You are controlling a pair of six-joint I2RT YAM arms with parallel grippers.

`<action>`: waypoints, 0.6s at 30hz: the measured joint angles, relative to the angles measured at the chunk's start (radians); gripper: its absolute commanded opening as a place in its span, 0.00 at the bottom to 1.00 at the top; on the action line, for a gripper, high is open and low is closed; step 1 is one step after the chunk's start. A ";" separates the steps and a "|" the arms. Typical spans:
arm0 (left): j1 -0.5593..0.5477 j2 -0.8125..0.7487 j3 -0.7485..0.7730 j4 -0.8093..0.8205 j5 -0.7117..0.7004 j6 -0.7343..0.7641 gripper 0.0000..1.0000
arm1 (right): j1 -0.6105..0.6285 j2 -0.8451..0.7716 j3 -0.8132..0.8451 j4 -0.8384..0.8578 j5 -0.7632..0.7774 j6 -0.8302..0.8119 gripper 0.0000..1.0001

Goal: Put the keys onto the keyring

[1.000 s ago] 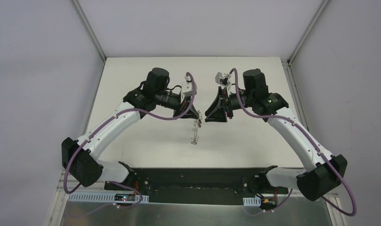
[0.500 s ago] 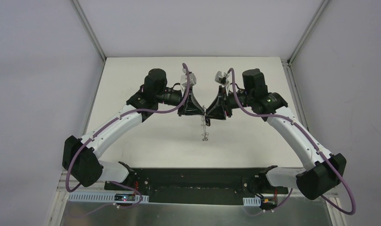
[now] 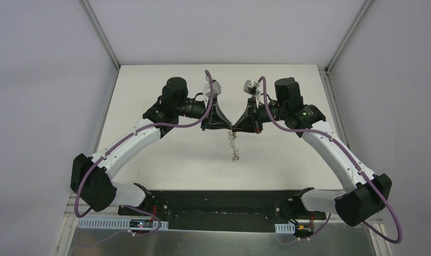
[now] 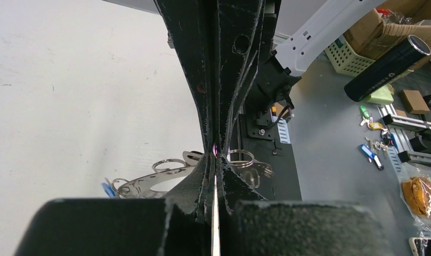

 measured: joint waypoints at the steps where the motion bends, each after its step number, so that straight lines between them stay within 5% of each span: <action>1: 0.003 0.000 0.000 0.000 0.000 0.000 0.00 | 0.000 0.000 0.000 0.001 -0.001 0.000 0.00; 5: 0.006 0.000 0.000 -0.004 0.001 0.002 0.00 | 0.000 0.000 0.002 -0.004 0.003 -0.011 0.00; 11: 0.006 0.000 0.021 -0.109 -0.001 0.111 0.28 | 0.030 0.005 0.057 -0.117 0.076 -0.094 0.00; 18: 0.005 0.002 0.098 -0.235 -0.010 0.212 0.36 | 0.077 0.045 0.122 -0.223 0.161 -0.159 0.00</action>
